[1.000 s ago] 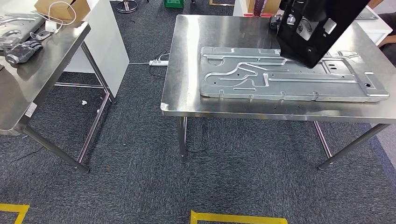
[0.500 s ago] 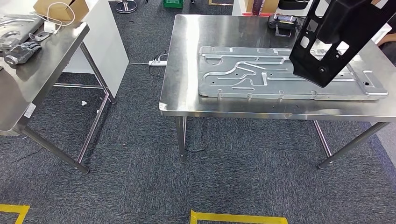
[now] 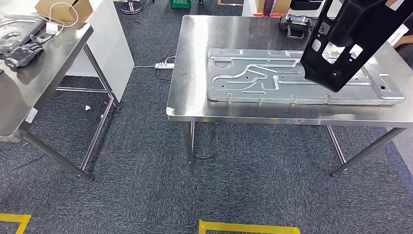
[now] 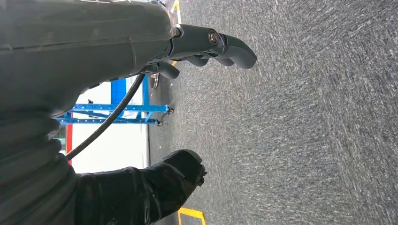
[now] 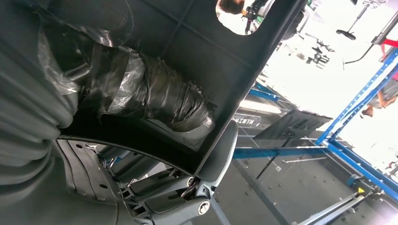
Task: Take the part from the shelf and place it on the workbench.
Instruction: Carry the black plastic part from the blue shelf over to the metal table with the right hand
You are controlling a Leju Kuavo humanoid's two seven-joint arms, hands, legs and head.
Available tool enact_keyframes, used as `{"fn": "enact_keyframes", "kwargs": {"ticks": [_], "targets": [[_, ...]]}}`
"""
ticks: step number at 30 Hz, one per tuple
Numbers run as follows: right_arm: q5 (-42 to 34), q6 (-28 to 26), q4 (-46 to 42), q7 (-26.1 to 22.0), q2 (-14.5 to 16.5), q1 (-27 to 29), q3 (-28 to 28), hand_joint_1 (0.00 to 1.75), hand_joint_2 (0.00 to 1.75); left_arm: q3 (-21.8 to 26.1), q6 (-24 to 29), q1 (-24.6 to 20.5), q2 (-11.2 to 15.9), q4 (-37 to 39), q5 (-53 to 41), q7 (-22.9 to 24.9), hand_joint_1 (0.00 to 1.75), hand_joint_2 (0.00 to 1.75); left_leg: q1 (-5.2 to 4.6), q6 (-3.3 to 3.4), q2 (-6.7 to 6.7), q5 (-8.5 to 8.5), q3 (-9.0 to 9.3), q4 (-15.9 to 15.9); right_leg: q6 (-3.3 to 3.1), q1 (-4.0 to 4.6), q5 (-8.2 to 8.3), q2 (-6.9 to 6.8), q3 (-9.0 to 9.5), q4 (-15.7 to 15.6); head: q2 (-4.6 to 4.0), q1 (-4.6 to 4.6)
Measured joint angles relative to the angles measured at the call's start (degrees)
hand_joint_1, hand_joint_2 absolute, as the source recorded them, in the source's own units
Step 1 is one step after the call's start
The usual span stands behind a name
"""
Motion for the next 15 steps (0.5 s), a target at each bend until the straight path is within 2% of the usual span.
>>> {"fn": "enact_keyframes", "kwargs": {"ticks": [2,3,5,6,7,9,10,11,12,13,14,15], "targets": [[-0.1,0.1,-0.1,0.1,0.0,0.0,0.2,1.75,1.75,0.0,0.0,0.0,0.0,0.0,0.0,0.0,0.00,1.75,-0.02,0.02,0.00,-0.02,-0.04,0.0,0.02,-0.02,0.02,0.00,0.03,0.0,0.00,-0.01],[-0.1,0.2,-0.2,0.2,0.0,0.0,0.3,1.75,1.75,0.0,0.0,0.0,0.0,0.0,0.0,0.0,0.00,1.75,-0.08,0.26,-0.03,-0.07,-0.04,0.0,0.20,-0.13,0.13,-0.07,0.13,-0.3,0.00,-0.03],[-0.2,0.5,-0.4,0.4,-0.1,-0.1,0.4,1.75,1.75,0.0,-0.1,0.0,0.0,0.0,0.0,-0.1,0.00,1.75,0.06,1.07,-0.10,0.31,0.75,-1.2,0.69,-0.33,0.31,0.05,0.69,-1.0,0.00,0.04],[-0.4,0.6,-0.6,0.5,-0.3,-0.2,0.5,1.75,1.75,0.0,-0.1,0.0,0.0,0.0,0.0,-0.2,0.00,1.75,0.19,1.52,-0.16,0.74,1.48,-2.4,0.90,-0.39,-0.04,0.61,0.69,-0.8,0.00,0.13],[-0.5,0.8,-0.7,0.5,-0.5,-0.3,0.5,1.75,1.75,0.0,-0.2,0.0,0.0,0.0,-0.1,-0.3,0.00,1.75,0.36,1.79,-0.17,1.25,2.16,-3.6,0.94,-0.37,-1.02,1.48,0.12,0.5,0.00,0.24],[-0.9,0.9,-0.8,0.5,-0.9,-0.7,0.5,1.75,1.75,0.0,-0.2,-0.2,-0.1,0.0,-0.1,-0.5,0.00,1.75,0.42,2.03,-0.24,1.73,2.73,-4.6,1.04,-0.44,-4.24,3.13,-2.98,6.9,0.00,0.36],[-1.0,0.9,-0.8,0.5,-1.2,-0.8,0.5,1.75,1.75,0.0,-0.2,-0.2,-0.1,0.0,-0.1,-0.6,0.00,1.75,0.44,2.05,-0.33,1.70,2.71,-4.5,1.22,-0.61,-5.55,3.46,-4.80,10.4,0.00,0.36],[-1.1,1.0,-0.8,0.5,-1.4,-0.7,0.5,1.75,1.75,0.0,-0.2,-0.3,-0.1,0.0,-0.1,-0.6,0.00,1.75,0.51,1.93,-0.55,1.54,2.67,-4.3,1.47,-0.89,-5.93,3.55,-6.07,12.7,0.00,0.37],[-1.1,1.0,-0.8,0.5,-1.7,-0.6,0.6,1.75,1.75,0.0,-0.2,-0.3,-0.1,0.0,-0.1,-0.6,0.00,1.75,0.67,1.67,-0.82,1.29,2.61,-3.9,1.78,-1.25,-5.21,3.55,-6.43,13.0,0.00,0.40],[-1.1,1.0,-0.8,0.5,-1.9,-0.6,0.6,1.75,1.75,0.0,-0.2,-0.2,-0.1,0.0,-0.1,-0.6,0.00,1.75,0.92,1.29,-1.08,0.93,2.51,-3.3,2.15,-1.68,-3.50,3.55,-5.73,11.1,0.00,0.41],[-1.2,1.0,-0.8,0.5,-2.1,-0.6,0.6,1.75,1.75,0.0,-0.2,-0.2,-0.1,0.0,-0.1,-0.7,0.00,1.75,1.19,0.78,-1.28,0.42,2.32,-2.4,2.61,-2.14,-1.54,3.56,-4.30,7.6,0.00,0.46],[-1.2,1.0,-0.8,0.4,-2.4,-0.6,0.7,1.75,1.75,0.0,-0.3,-0.1,0.0,0.0,-0.1,-0.7,0.00,1.75,1.33,0.19,-1.44,-0.13,1.96,-1.5,2.98,-2.36,-0.25,3.78,-2.93,4.5,0.00,0.55]]}}
